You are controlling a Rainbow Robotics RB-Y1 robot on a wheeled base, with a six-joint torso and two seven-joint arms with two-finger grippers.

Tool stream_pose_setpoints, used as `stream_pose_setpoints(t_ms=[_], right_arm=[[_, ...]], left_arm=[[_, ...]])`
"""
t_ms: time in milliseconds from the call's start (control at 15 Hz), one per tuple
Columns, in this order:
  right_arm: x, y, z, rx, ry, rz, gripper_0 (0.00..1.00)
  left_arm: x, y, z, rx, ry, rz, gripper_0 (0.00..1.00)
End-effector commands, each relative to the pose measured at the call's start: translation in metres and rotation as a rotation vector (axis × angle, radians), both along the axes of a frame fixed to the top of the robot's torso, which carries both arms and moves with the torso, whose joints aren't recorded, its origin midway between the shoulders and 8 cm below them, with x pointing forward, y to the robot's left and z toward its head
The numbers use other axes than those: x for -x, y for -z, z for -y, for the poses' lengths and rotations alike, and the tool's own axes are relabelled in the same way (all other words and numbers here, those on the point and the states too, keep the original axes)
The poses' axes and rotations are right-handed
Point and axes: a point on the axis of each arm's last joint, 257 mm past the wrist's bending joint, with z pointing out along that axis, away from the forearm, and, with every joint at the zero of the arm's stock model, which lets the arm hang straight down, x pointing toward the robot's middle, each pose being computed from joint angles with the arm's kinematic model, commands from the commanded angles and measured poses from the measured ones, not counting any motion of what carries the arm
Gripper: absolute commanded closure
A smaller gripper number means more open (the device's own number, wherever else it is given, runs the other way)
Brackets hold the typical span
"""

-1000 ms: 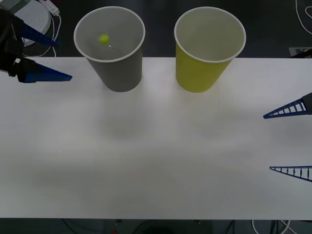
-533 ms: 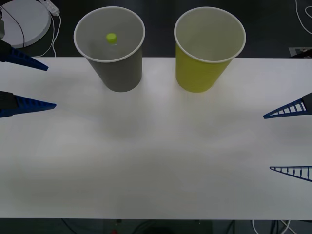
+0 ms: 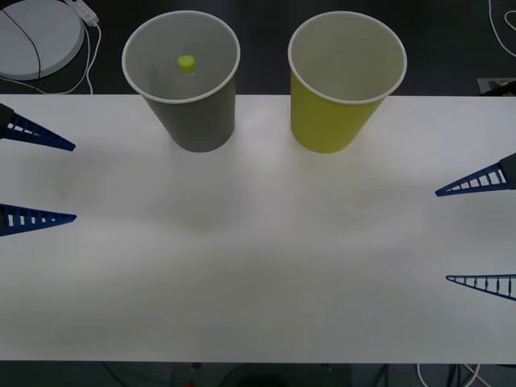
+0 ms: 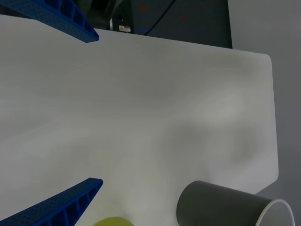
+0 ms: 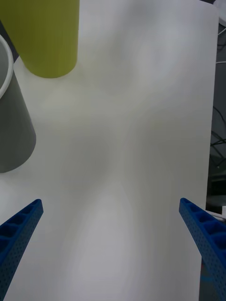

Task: Put the can into the green bin and the plastic bottle into the gray bin

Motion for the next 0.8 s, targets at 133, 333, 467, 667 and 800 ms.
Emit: stream_pose_setpoints(t_ms=[133,333,467,667,800], right_arm=[[0.0,0.0,0.0,0.0,0.0,0.0,0.0],[0.0,0.0,0.0,0.0,0.0,0.0,0.0],[0.0,0.0,0.0,0.0,0.0,0.0,0.0],[0.0,0.0,0.0,0.0,0.0,0.0,0.0],[0.0,0.0,0.0,0.0,0.0,0.0,0.0]], left_arm=[[0.016,0.011,-0.004,0.013,0.054,0.009,0.0],[0.026,0.016,-0.008,0.016,0.088,0.025,0.0],[0.032,0.02,-0.012,0.007,0.116,0.048,0.0],[0.04,0.026,-0.018,-0.004,0.146,0.073,0.0],[0.045,0.028,-0.019,-0.003,0.154,0.074,0.0]])
